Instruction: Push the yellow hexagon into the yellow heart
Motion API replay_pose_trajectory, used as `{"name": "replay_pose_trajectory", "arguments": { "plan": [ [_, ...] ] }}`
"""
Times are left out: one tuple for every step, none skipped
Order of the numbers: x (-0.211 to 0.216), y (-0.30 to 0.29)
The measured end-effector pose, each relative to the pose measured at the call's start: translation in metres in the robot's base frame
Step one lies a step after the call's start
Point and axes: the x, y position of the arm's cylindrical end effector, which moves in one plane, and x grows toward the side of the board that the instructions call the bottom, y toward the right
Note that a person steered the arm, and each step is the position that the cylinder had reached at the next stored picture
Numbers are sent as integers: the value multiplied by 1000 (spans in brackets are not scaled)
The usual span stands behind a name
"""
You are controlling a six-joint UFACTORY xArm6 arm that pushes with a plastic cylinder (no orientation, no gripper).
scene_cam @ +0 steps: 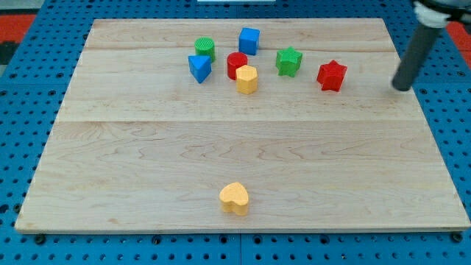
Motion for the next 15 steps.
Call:
{"name": "replay_pose_trajectory", "arguments": {
  "plan": [
    [-10, -38],
    [-10, -116],
    [-11, -173],
    [-38, -155],
    [-76, -127],
    [-85, -183],
    [-65, -242],
    [-40, -294],
    [-27, -317],
    [-21, -317],
    [11, -317],
    [41, -316],
    [72, -316],
    [83, -293],
    [64, -246]
  ]
}}
